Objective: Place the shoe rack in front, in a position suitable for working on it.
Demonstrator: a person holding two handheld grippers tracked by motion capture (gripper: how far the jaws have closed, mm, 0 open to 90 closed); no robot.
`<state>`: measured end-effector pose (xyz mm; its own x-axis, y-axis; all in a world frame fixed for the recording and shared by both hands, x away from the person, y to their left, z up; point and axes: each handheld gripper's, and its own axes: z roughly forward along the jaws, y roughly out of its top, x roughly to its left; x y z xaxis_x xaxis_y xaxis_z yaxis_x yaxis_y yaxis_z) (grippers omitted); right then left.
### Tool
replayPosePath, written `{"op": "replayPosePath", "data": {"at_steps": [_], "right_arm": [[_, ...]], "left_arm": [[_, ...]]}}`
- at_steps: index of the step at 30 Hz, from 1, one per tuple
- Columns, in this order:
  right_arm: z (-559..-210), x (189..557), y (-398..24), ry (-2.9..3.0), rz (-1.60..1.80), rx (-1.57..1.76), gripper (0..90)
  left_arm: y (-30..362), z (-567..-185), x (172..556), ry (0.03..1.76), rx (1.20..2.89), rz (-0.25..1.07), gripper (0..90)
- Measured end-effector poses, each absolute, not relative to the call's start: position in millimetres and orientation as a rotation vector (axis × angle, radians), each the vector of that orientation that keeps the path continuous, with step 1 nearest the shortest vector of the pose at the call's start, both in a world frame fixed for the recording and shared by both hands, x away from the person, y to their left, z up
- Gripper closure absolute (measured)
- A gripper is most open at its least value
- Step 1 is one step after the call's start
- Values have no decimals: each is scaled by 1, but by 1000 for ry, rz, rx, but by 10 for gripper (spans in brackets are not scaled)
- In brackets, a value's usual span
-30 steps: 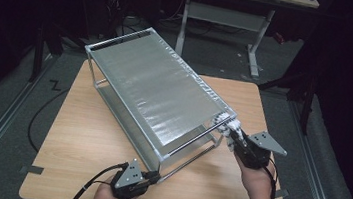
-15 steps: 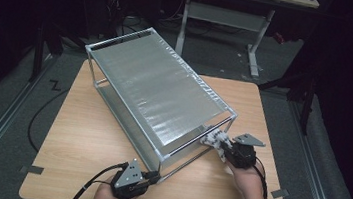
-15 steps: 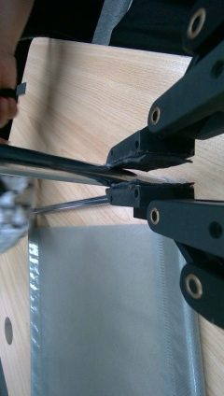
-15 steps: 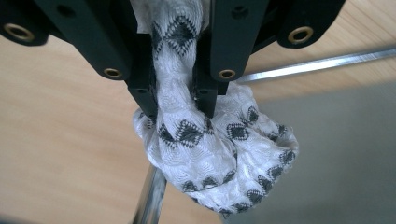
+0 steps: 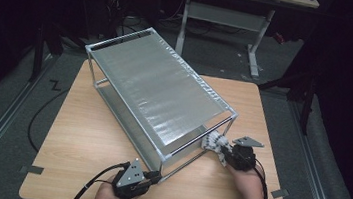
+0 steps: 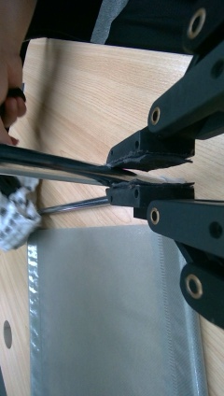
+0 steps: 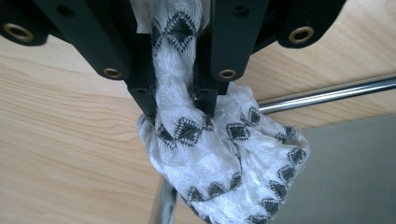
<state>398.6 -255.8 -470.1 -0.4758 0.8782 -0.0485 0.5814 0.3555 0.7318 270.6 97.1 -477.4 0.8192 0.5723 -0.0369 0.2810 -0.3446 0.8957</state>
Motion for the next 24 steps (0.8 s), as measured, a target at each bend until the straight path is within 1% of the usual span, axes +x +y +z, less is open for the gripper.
{"op": "replayPosePath", "data": {"at_steps": [4, 15, 19, 24], "right_arm": [[-461, 385, -270, 2126, 929, 1290, 762], [-448, 357, -319, 1915, 929, 1432, 762], [-450, 358, -325, 1883, 936, 1447, 762], [-448, 367, -321, 1860, 944, 1428, 762]], "left_arm": [[91, -477, 274, 645, 1948, 335, 809], [75, -476, 283, 619, 1956, 326, 808], [75, -476, 283, 616, 1959, 324, 808], [82, -476, 278, 619, 1962, 339, 809]]}}
